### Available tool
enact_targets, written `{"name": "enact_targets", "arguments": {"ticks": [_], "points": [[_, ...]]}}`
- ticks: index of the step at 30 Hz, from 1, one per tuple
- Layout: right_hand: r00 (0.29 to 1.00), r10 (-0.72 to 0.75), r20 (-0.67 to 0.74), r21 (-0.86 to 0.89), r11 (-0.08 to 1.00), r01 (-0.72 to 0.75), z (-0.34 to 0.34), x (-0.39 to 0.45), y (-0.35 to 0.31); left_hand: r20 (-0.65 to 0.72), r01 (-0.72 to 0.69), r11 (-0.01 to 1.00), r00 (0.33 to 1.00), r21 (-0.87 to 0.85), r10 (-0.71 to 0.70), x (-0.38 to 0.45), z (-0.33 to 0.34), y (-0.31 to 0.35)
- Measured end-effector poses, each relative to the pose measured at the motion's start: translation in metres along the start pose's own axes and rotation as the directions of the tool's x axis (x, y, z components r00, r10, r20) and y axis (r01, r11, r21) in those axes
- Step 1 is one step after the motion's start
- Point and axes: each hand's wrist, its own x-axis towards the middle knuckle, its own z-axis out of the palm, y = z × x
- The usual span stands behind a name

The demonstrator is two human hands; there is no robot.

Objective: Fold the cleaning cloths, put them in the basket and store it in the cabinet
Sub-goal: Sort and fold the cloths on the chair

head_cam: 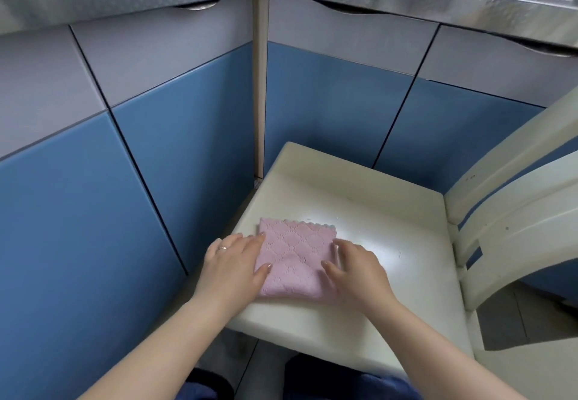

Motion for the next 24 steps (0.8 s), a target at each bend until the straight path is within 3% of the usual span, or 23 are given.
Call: {"name": "enact_targets", "arguments": {"ticks": [3,6,8,11,14,18,24], "points": [[0.999,-0.017,0.039,0.178,0.984,0.01,0.005,-0.007,-0.008,0.037,-0.026,0.991,0.999,-0.13,0.031,-0.002,-0.002,0.01],[1.0,0.006,0.015,0.374,0.927,-0.012,0.005,-0.01,-0.018,0.05,0.108,0.871,0.994,-0.479,-0.096,0.0,-0.006,0.017],[0.998,0.069,0.012,0.538,0.841,-0.064,0.003,-0.015,-0.021,0.094,0.202,0.696,0.977,-0.689,-0.19,-0.002,-0.012,0.018],[0.99,0.136,0.033,0.704,0.7,-0.12,-0.008,-0.027,-0.026,0.215,0.302,0.33,0.937,-0.894,-0.275,-0.014,-0.028,0.019],[0.992,0.122,0.034,0.782,0.615,-0.102,-0.023,-0.043,-0.043,0.254,0.312,0.167,0.92,-0.935,-0.297,-0.036,-0.048,0.011],[0.999,0.005,0.034,0.814,0.58,-0.03,-0.042,-0.076,-0.072,0.197,0.242,0.095,0.919,-0.966,-0.342,-0.084,-0.09,0.0],[0.982,-0.191,0.016,0.846,0.526,0.088,-0.064,-0.12,-0.129,0.022,0.1,0.152,0.894,-0.983,-0.447,-0.156,-0.154,-0.018]]}}
